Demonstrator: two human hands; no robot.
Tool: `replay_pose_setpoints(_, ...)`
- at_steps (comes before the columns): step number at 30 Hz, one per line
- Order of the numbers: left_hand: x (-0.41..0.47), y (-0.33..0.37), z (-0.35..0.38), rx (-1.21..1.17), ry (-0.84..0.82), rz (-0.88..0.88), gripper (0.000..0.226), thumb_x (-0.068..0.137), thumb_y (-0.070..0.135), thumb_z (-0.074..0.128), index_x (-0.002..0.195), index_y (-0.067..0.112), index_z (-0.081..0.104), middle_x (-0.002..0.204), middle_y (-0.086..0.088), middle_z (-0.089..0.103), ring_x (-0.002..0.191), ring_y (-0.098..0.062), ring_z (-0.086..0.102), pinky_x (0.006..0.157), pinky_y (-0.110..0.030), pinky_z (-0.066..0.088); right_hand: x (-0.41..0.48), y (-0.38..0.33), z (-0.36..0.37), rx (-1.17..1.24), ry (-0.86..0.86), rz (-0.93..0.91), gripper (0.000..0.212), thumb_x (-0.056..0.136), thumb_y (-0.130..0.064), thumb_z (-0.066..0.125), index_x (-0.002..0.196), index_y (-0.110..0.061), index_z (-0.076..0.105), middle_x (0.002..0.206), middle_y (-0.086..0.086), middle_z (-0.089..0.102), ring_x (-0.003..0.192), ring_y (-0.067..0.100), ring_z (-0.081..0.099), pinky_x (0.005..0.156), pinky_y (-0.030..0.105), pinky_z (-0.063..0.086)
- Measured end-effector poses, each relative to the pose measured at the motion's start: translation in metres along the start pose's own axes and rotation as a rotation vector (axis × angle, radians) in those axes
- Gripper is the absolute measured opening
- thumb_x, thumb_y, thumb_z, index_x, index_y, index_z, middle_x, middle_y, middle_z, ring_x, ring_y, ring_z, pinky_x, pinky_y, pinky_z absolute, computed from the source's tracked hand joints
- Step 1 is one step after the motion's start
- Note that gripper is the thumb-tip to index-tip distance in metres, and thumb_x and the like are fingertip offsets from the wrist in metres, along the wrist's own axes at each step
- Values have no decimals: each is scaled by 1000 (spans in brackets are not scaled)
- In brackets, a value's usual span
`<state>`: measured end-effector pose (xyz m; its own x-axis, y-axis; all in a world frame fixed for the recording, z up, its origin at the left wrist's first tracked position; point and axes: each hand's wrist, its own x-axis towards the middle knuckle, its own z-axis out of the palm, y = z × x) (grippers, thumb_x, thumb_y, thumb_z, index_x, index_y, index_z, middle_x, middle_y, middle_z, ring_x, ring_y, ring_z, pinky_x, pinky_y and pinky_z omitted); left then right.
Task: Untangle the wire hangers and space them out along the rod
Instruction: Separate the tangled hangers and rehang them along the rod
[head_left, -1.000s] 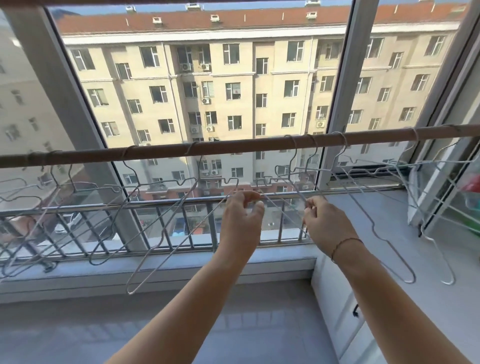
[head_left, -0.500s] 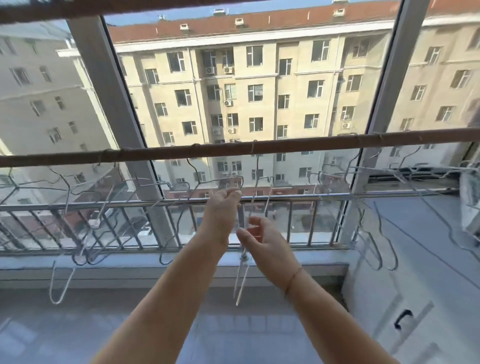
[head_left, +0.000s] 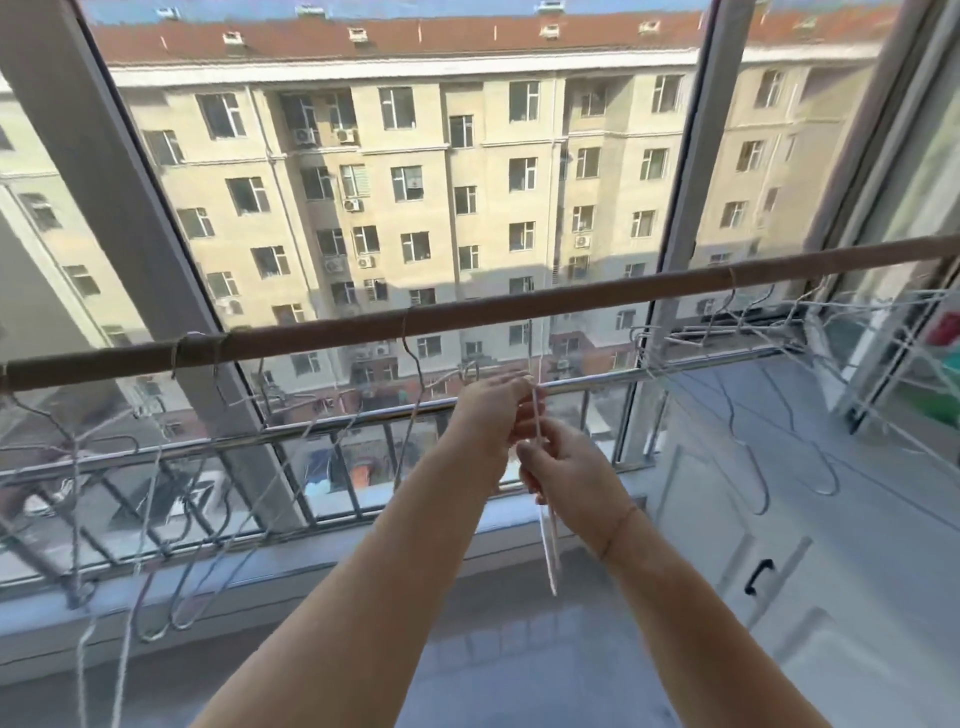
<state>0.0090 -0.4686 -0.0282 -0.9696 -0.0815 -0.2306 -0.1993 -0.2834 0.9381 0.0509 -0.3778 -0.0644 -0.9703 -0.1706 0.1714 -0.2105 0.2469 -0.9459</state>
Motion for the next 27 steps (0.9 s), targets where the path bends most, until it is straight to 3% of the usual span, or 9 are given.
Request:
replay_pose_setpoints(5, -6, -39, -12, 205, -74, -107, 10, 84, -2, 60, 83, 9, 62, 61, -4, 58, 36, -3, 51, 41, -14, 42, -26, 38, -17, -46, 68, 119, 19, 93, -32, 45, 88, -22, 59, 74, 0, 60, 70, 16, 56, 67, 30, 46)
replay_pose_setpoints(9, -19, -64, -21, 426, -167, -149, 14, 83, -2, 59, 90, 8, 66, 67, -4, 59, 49, -7, 53, 50, -14, 41, -24, 57, -47, -315, 227, 131, 30, 91, -12, 47, 121, -13, 51, 116, 7, 55, 107, 18, 51, 93, 25, 39)
replay_pose_setpoints(14, -27, -75, -25, 595, -180, -80, 23, 83, -1, 54, 78, 18, 66, 73, 0, 60, 61, -9, 48, 53, -15, 37, -24, 67, -71, -619, 24, 127, 49, 88, -13, 51, 135, -17, 40, 139, 6, 40, 130, 23, 35, 108, 29, 25)
replay_pose_setpoints(18, -28, -73, -22, 651, -178, -2, 28, 88, 4, 54, 74, 24, 65, 88, -5, 65, 73, -20, 43, 53, -21, 33, -37, 74, -89, -870, -120, 174, 30, 89, -24, 50, 119, -23, 54, 122, 0, 60, 115, 22, 53, 97, 31, 37)
replay_pose_setpoints(20, -28, -75, -17, 685, -171, 74, 25, 88, 7, 55, 74, 25, 65, 92, -6, 66, 73, -20, 45, 59, -24, 35, -47, 72, -98, -711, -140, 191, 14, 91, -19, 48, 89, -27, 59, 86, 1, 68, 85, 19, 62, 79, 28, 45)
replay_pose_setpoints(21, -28, -76, -14, 743, -129, 148, 21, 87, 10, 58, 76, 26, 65, 96, -5, 65, 77, -17, 50, 65, -23, 38, -53, 69, -102, -619, -130, 198, 20, 91, -15, 47, 79, -27, 57, 71, 1, 64, 71, 17, 61, 69, 25, 45)
replay_pose_setpoints(23, -29, -77, -7, 824, 19, 336, 9, 82, 18, 65, 81, 27, 64, 100, -1, 61, 89, -12, 55, 82, -24, 43, -64, 65, -109, -466, -92, 211, 24, 91, -9, 47, 76, -23, 59, 66, 11, 61, 60, 15, 57, 61, 25, 48)
replay_pose_setpoints(25, -34, -73, 3, 730, 115, 426, 5, 80, 25, 68, 81, 23, 64, 85, 3, 59, 77, -9, 55, 75, -25, 46, -75, 58, -111, -378, -52, 212, 22, 91, -9, 47, 80, -20, 63, 75, 19, 63, 60, 15, 56, 61, 31, 52)
replay_pose_setpoints(27, -40, -67, 16, 602, 99, 389, 13, 82, 30, 66, 77, 17, 65, 65, 6, 57, 60, -9, 51, 62, -24, 43, -84, 51, -111, -302, 0, 183, 22, 92, -8, 47, 83, -19, 64, 68, 11, 60, 56, 11, 53, 59, 30, 53)
